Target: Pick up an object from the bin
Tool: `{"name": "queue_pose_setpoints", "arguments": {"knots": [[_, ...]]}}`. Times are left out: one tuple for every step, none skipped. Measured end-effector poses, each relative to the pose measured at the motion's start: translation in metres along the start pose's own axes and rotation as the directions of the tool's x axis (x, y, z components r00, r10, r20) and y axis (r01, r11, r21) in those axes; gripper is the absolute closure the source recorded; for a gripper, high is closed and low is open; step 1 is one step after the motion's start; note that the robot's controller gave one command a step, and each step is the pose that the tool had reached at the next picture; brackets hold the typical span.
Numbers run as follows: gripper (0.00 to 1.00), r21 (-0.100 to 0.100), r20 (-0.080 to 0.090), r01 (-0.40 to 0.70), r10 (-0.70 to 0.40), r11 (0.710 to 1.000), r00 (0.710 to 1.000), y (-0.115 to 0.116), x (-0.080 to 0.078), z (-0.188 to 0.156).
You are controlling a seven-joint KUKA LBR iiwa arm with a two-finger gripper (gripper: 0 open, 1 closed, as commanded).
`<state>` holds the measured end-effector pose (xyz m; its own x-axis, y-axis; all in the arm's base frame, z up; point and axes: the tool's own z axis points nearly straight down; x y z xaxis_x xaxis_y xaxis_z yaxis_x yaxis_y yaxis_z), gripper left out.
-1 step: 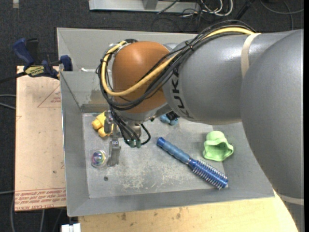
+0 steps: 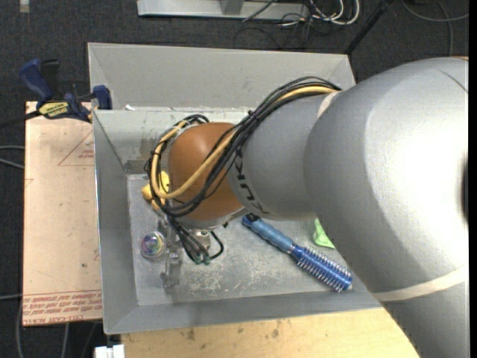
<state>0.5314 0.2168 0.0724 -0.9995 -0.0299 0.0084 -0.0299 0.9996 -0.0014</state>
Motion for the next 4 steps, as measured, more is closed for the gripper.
{"name": "queue_pose_setpoints", "arguments": {"knots": [[1.0,-0.003,0.007,-0.001,0.001,1.0,1.0,0.001,-0.002,-0.005],[1.0,-0.004,0.019,0.138,-0.138,0.99,0.99,0.025,0.008,-0.142],[0.0,-0.002,0.011,0.137,-0.136,0.991,0.991,0.024,0.009,-0.137],[0.0,0.0,0.001,0.21,-0.21,0.978,0.978,0.035,0.028,-0.009]]}}
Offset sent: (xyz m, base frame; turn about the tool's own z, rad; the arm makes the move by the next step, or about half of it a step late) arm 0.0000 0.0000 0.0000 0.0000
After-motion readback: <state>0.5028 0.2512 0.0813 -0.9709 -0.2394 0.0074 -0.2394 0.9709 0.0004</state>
